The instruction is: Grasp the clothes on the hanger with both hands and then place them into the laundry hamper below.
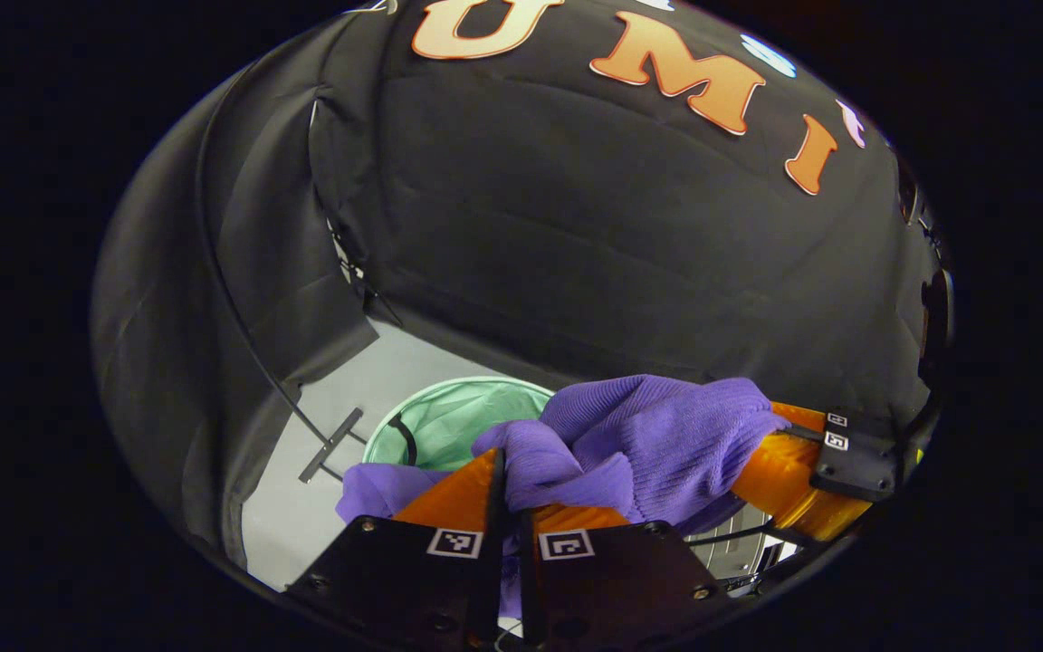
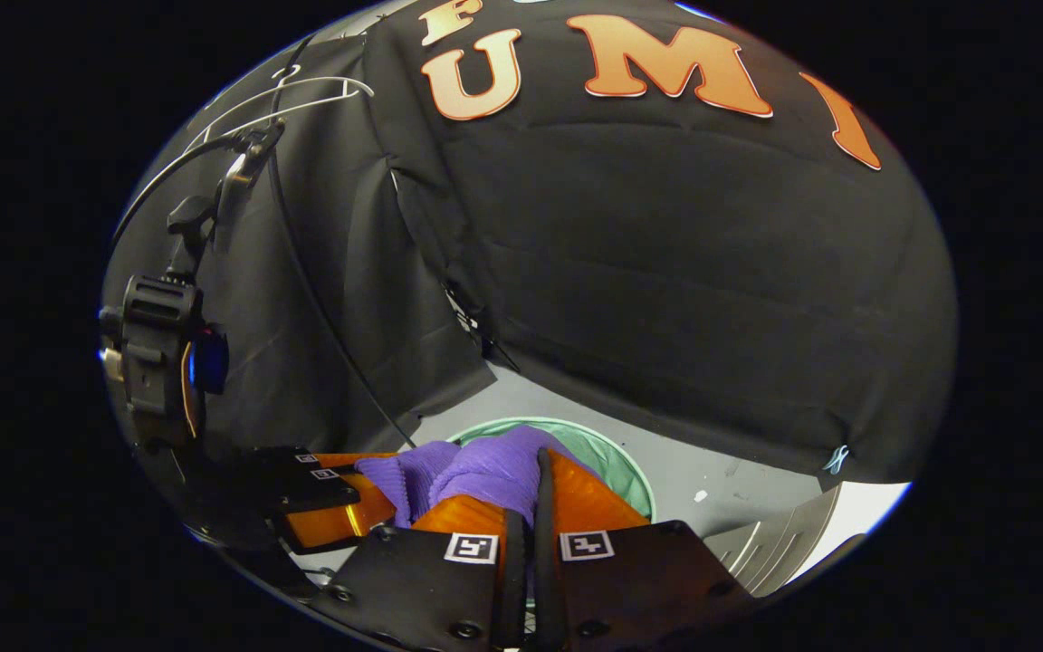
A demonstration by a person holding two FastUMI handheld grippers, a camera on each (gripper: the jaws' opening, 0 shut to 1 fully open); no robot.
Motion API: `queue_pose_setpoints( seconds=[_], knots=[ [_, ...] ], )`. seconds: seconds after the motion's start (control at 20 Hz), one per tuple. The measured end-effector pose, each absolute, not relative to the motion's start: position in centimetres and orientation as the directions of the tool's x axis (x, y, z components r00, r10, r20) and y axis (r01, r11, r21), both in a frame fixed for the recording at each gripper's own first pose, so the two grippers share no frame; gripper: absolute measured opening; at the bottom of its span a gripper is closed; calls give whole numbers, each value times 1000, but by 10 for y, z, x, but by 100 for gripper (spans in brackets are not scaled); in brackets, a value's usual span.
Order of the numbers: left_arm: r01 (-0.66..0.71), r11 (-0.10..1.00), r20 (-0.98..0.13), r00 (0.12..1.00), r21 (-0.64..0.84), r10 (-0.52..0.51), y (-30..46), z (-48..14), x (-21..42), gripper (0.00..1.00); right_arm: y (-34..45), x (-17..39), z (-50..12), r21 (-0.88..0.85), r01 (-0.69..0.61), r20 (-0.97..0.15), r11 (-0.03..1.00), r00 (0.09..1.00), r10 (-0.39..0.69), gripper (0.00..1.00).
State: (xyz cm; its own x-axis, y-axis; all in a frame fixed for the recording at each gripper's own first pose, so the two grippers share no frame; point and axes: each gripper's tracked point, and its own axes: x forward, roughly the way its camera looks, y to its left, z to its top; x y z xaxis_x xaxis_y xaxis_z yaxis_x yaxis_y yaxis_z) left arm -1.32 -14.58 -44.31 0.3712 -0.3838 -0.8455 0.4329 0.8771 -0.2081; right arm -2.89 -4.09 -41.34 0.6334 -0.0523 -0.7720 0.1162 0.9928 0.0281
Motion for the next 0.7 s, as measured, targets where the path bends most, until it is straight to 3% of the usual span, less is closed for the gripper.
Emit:
queue_pose_setpoints(
  seconds=[0.05, 0.1, 0.15, 0.25, 0.4, 0.5, 0.7],
  knots=[
    [417, 884, -852, 365, -210, -374, -143, -446, -14, 17, -43, -32, -418, 18, 117, -782, 993, 620, -59, 13],
    [403, 891, -858, 360, -211, -366, -140, -450, -15, 15, -44, -35, -424, 19, 114, -795, 993, 605, -54, 21],
    [388, 897, -863, 358, -210, -357, -139, -450, -17, 27, -44, -41, -430, 27, 115, -805, 993, 591, -46, 16],
    [363, 909, -869, 360, -204, -339, -137, -450, -16, 52, -39, -46, -436, 58, 115, -821, 992, 571, -18, 49],
    [326, 932, -877, 387, -158, -284, -121, -454, -10, 80, -44, -49, -437, 43, 122, -824, 992, 566, -34, 99],
    [295, 942, -875, 401, -158, -272, -117, -450, -9, 97, -39, -51, -435, 49, 124, -823, 991, 567, -31, 98],
    [310, 933, -841, 441, -184, -312, -112, -433, -8, 97, -31, -51, -417, 31, 120, -790, 992, 611, -50, 99]
  ],
)
